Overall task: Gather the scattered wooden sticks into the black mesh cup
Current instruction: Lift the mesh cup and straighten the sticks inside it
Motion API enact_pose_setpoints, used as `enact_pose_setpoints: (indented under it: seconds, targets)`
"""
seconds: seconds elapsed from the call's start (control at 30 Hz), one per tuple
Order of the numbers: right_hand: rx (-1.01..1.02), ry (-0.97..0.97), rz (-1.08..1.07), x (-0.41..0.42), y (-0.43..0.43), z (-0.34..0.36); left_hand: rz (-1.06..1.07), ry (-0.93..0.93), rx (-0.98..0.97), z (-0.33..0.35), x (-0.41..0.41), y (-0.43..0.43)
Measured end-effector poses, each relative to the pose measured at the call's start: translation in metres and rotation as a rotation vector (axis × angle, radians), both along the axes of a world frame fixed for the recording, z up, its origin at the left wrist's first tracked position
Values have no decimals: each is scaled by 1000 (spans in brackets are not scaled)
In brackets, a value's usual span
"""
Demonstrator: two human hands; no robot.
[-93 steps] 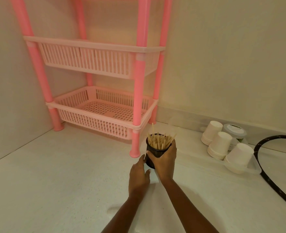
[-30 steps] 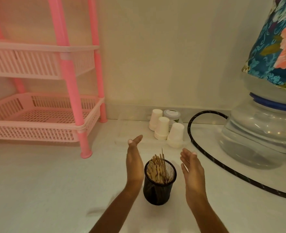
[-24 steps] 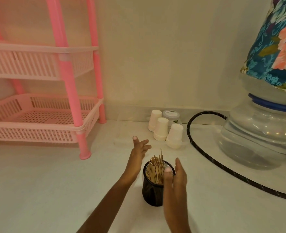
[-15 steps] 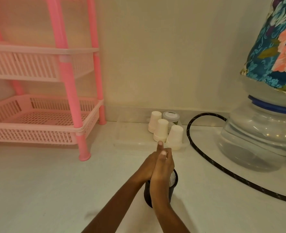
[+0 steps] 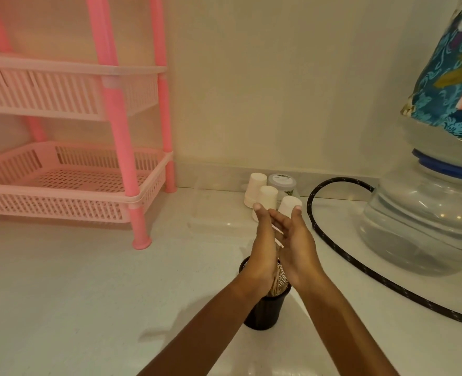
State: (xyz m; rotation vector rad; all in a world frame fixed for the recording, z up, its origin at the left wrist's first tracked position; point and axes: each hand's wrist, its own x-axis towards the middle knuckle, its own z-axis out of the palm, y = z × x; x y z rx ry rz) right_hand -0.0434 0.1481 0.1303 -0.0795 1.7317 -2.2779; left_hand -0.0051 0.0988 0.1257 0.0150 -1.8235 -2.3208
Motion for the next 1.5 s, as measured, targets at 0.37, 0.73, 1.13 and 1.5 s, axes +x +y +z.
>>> enact_pose_setpoints:
  seconds: [0.37,0.73,1.13,1.5]
  targets:
    - [677,384,74,15,46,-56,299,-136,-117,-58,-12,-46]
    - [1029,825,395,4,20,-66,21,-258,-138,-84,-14,-48]
    - [1147,552,616,-14,13,-40,46,-276,-109,-98,-21,-49]
    - [1247,702,452,-19,-4,-52,69,-248,-47,-109,-28,-46]
